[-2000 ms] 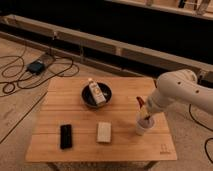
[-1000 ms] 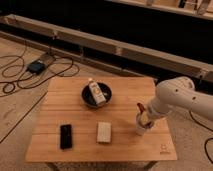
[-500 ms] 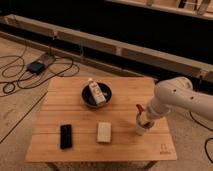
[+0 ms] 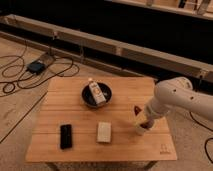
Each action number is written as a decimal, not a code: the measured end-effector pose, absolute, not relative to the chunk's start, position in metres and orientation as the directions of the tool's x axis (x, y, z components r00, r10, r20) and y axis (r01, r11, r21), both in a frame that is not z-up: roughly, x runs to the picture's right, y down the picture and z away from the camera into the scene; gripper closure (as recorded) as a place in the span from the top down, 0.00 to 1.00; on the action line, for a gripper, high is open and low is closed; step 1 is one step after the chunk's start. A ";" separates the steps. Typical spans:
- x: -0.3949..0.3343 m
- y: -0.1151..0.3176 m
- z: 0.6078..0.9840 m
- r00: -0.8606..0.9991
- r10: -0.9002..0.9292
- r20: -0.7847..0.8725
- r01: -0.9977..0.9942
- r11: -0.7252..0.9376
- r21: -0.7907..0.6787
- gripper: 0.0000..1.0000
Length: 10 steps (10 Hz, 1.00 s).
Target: Place the pepper in the ceramic cup
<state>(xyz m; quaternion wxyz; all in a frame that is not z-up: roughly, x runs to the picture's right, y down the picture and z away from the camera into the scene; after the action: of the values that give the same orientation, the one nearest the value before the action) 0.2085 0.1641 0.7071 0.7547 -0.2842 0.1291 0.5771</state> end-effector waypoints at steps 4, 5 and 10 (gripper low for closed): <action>0.212 0.163 0.708 0.292 0.802 -0.521 -0.948 0.170 -0.270 0.80; 0.214 0.162 0.708 0.287 0.805 -0.520 -0.950 0.170 -0.262 0.80; 0.228 0.158 0.712 0.266 0.809 -0.524 -0.961 0.182 -0.207 0.80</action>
<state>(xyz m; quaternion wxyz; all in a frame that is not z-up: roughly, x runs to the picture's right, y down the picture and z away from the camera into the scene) 0.2278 0.1578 0.7123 0.7540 -0.2540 0.1497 0.5871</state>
